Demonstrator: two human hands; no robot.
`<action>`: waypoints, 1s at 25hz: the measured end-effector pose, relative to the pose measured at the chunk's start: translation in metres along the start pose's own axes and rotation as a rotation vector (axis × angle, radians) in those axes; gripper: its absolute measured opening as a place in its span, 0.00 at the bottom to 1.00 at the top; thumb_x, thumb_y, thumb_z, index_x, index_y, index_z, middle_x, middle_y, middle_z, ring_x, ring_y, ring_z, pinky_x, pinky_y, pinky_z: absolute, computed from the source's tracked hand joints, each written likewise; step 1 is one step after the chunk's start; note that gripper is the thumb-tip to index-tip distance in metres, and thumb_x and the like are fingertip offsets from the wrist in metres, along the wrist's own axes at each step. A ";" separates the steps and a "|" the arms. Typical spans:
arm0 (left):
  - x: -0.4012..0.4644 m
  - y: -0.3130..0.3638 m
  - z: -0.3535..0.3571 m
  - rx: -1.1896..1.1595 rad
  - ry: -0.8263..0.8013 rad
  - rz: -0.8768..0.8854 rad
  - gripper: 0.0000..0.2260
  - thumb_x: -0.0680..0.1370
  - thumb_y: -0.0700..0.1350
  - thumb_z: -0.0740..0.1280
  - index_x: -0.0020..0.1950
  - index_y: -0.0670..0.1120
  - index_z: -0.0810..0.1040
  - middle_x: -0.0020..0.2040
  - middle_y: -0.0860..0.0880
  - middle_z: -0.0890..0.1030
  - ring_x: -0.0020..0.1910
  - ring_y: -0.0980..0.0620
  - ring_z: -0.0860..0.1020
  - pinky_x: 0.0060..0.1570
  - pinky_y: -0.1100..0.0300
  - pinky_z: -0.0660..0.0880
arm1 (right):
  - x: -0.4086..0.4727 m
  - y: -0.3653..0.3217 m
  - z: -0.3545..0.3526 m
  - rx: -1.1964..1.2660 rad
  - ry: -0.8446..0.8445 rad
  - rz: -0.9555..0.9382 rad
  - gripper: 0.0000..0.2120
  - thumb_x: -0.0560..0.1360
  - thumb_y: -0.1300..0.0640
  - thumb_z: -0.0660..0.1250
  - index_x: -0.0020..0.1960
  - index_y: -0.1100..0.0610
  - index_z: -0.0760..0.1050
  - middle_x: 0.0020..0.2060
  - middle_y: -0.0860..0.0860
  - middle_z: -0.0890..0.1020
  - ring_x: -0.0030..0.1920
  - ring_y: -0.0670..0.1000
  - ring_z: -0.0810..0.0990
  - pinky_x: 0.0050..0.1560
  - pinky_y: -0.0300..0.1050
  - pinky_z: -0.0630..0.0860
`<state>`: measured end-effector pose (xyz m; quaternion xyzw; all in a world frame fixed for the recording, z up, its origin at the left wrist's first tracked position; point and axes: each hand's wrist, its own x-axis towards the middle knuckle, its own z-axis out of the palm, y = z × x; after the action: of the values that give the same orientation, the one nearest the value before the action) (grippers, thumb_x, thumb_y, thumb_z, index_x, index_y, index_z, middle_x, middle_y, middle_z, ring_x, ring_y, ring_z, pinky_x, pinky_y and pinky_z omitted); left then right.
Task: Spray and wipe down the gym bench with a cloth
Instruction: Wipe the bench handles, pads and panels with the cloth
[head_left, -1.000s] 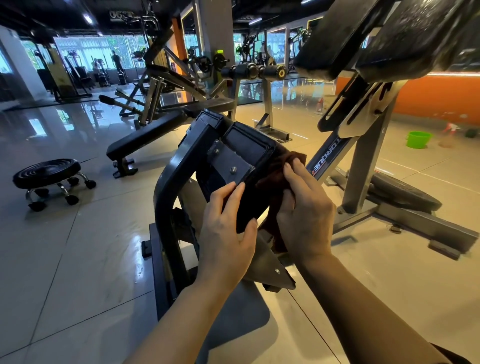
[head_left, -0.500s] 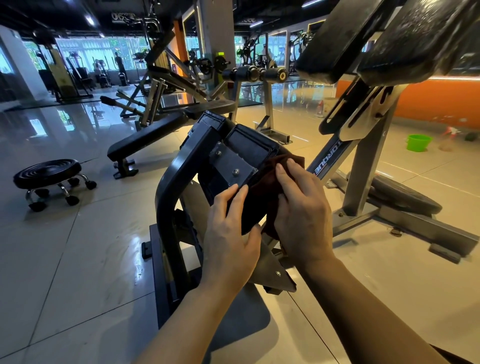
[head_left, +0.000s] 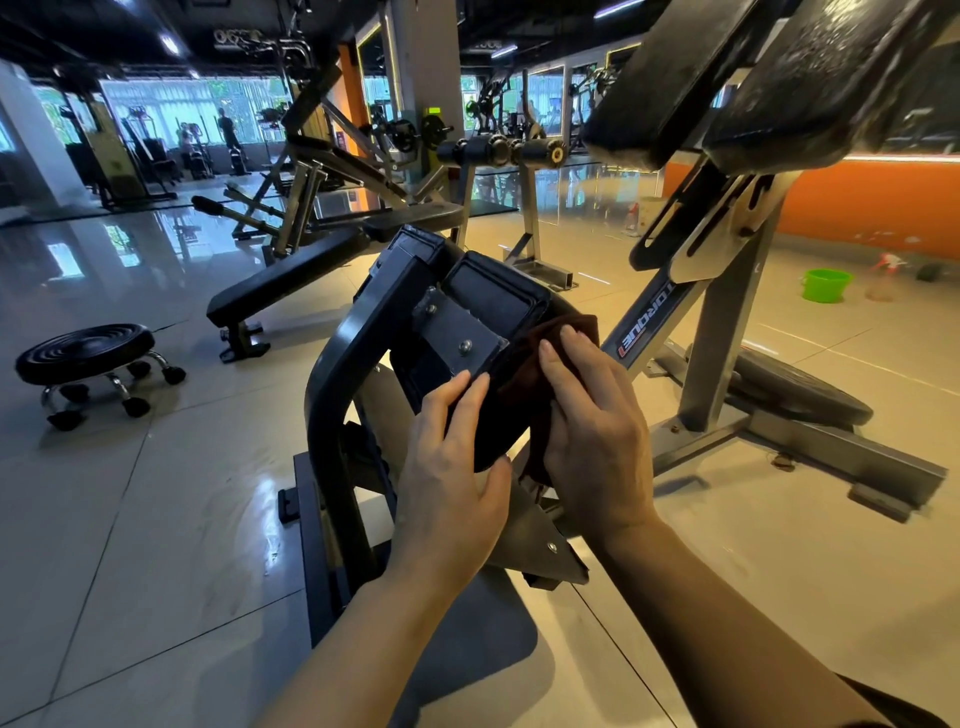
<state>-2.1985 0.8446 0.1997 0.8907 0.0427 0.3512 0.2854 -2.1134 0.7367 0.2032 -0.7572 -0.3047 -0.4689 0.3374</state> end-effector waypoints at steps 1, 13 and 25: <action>0.000 0.000 -0.002 -0.003 -0.013 0.004 0.30 0.76 0.40 0.69 0.76 0.51 0.62 0.71 0.56 0.60 0.71 0.57 0.63 0.60 0.73 0.63 | -0.002 0.001 0.000 0.000 0.022 0.020 0.18 0.76 0.61 0.61 0.62 0.68 0.76 0.59 0.64 0.78 0.62 0.63 0.76 0.62 0.54 0.74; -0.006 -0.010 -0.012 0.001 -0.004 -0.073 0.29 0.76 0.40 0.69 0.75 0.48 0.63 0.72 0.52 0.64 0.71 0.55 0.65 0.68 0.60 0.68 | -0.011 -0.010 0.005 0.046 0.001 -0.054 0.15 0.75 0.57 0.63 0.59 0.63 0.78 0.57 0.61 0.79 0.59 0.61 0.75 0.57 0.50 0.75; -0.016 -0.010 -0.024 0.037 -0.048 -0.208 0.31 0.76 0.41 0.69 0.76 0.50 0.60 0.71 0.51 0.66 0.69 0.54 0.67 0.65 0.58 0.69 | -0.037 -0.033 0.012 0.099 -0.057 0.114 0.10 0.73 0.62 0.63 0.52 0.60 0.78 0.49 0.56 0.77 0.51 0.55 0.72 0.44 0.45 0.75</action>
<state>-2.2254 0.8603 0.1987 0.8947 0.1347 0.2976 0.3047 -2.1471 0.7602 0.1728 -0.7688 -0.2934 -0.4117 0.3916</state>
